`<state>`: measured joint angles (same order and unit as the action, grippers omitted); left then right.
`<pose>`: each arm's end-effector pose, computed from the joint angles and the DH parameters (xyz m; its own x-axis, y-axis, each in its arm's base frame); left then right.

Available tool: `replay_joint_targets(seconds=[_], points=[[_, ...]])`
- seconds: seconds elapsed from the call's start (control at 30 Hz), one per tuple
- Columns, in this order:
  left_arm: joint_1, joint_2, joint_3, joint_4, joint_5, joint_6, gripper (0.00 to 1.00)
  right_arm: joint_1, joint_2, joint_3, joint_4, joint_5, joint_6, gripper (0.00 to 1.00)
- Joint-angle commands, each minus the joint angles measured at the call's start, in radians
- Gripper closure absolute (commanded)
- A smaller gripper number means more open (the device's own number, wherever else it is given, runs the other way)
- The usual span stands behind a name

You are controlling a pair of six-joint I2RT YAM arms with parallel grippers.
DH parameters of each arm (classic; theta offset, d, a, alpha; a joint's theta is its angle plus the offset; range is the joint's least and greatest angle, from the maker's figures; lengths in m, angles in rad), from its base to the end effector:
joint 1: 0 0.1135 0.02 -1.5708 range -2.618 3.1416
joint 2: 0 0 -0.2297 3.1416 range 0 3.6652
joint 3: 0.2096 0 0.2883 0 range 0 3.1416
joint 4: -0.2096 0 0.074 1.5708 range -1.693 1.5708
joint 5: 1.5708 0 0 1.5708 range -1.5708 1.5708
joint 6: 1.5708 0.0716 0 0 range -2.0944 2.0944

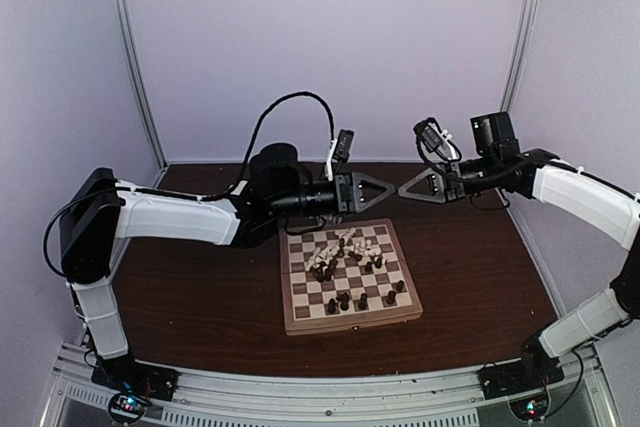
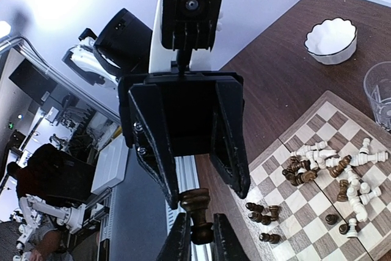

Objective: Set up the chess pieces on the board
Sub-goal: Pass from the left arm to the right, then place the pawn at b7.

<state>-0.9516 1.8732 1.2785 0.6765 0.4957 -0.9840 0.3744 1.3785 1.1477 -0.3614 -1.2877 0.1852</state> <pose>0.2579 -0.4205 0.2357 -0.7994 -0.1405 -0.5842 0.5885 0.0135 -0.8084 0.2935 0.1892 0.2804 -0.6660 -0.2064 -0.7168 -0.7336 0.0068 0.6796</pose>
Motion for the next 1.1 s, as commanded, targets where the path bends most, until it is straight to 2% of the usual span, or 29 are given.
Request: replay_joint_targets(seconds=[0.0, 0.2, 0.4, 0.53, 0.67, 0.87, 1.07], points=[[0.007, -0.062, -0.018, -0.086, -0.071, 0.078, 0.6, 0.0, -0.007, 0.054, -0.13, 0.046, -0.131, 1.0], [0.009, -0.129, -0.019, -0.24, -0.082, 0.193, 0.55, 0.001, -0.007, 0.129, -0.352, 0.194, -0.348, 1.0], [0.036, -0.208, 0.061, -0.62, -0.13, 0.421, 0.54, 0.021, -0.012, 0.204, -0.514, 0.363, -0.515, 1.0], [0.083, -0.225, 0.17, -0.927, -0.182, 0.543, 0.53, 0.038, -0.002, 0.265, -0.611, 0.448, -0.593, 1.0], [0.128, -0.238, 0.226, -1.098, -0.242, 0.634, 0.52, 0.059, 0.005, 0.307, -0.668, 0.526, -0.64, 1.0], [0.174, -0.271, 0.216, -1.199, -0.344, 0.709, 0.49, 0.115, 0.016, 0.362, -0.737, 0.651, -0.696, 1.0], [0.21, -0.345, 0.063, -1.115, -0.405, 0.704, 0.45, 0.185, 0.052, 0.409, -0.777, 0.772, -0.764, 1.0]])
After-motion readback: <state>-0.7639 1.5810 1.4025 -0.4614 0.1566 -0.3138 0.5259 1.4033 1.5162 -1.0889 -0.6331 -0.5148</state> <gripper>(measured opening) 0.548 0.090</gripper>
